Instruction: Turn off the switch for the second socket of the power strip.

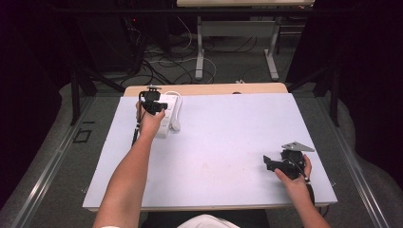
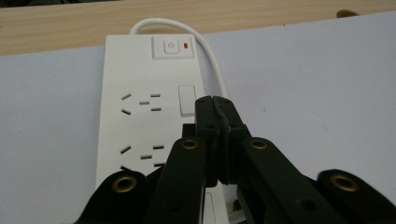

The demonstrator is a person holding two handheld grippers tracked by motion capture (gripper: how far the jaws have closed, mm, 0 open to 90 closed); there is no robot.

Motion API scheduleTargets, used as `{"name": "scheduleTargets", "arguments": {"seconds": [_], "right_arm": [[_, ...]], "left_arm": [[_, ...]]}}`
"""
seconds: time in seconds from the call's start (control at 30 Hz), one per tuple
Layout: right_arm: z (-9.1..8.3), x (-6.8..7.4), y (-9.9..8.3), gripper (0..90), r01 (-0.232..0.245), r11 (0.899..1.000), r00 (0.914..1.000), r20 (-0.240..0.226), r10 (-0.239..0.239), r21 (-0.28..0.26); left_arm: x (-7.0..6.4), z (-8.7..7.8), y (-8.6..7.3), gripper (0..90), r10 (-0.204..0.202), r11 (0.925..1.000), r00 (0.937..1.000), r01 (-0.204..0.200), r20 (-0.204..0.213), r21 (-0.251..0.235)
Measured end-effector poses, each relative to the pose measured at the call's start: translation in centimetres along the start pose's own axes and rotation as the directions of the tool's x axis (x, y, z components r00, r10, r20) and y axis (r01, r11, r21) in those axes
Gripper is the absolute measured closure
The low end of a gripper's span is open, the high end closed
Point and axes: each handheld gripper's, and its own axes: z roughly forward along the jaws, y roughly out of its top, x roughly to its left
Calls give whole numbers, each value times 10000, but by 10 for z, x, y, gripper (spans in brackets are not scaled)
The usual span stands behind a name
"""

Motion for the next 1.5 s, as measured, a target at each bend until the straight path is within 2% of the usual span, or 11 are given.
{"name": "scheduleTargets", "arguments": {"seconds": [0.17, 0.33, 0.47, 0.53, 0.57, 1.23, 1.3, 1.5], "right_arm": [[0, 0, 0, 144, -55, 10000, 10000, -29, 55, 47], [1, 0, -1, 144, -51, 9999, 10000, -31, 51, 89], [1, 0, -1, 144, -34, 10000, 10000, -1, 34, 63], [1, 0, -1, 144, -17, 10000, 10000, -38, 17, 89], [1, 0, -1, 144, -15, 10000, 10000, -37, 15, 89], [1, 1, -1, 144, -138, 9998, 9999, -49, 139, 118], [1, 0, -1, 144, -56, 9999, 10000, -49, 56, 95], [1, 0, -1, 144, -81, 9999, 10000, -30, 81, 109]], "left_arm": [[1, 4, -2, 900, -124, 9995, 9999, 123, 11, 276], [2, 8, -4, 900, -47, 9978, 10000, 42, 67, 657], [1, 11, -6, 900, -152, 9977, 9999, 154, -48, 659], [2, 12, -6, 900, -34, 9967, 10000, 37, -37, 811], [2, 12, -7, 900, -136, 9965, 9999, 138, -26, 823], [4, 24, -14, 900, -137, 9912, 9998, 156, -153, 1315], [4, 24, -16, 900, -271, 9921, 9995, 285, -130, 1221], [2, 24, -16, 900, -126, 9926, 9996, 153, -236, 1203]]}}
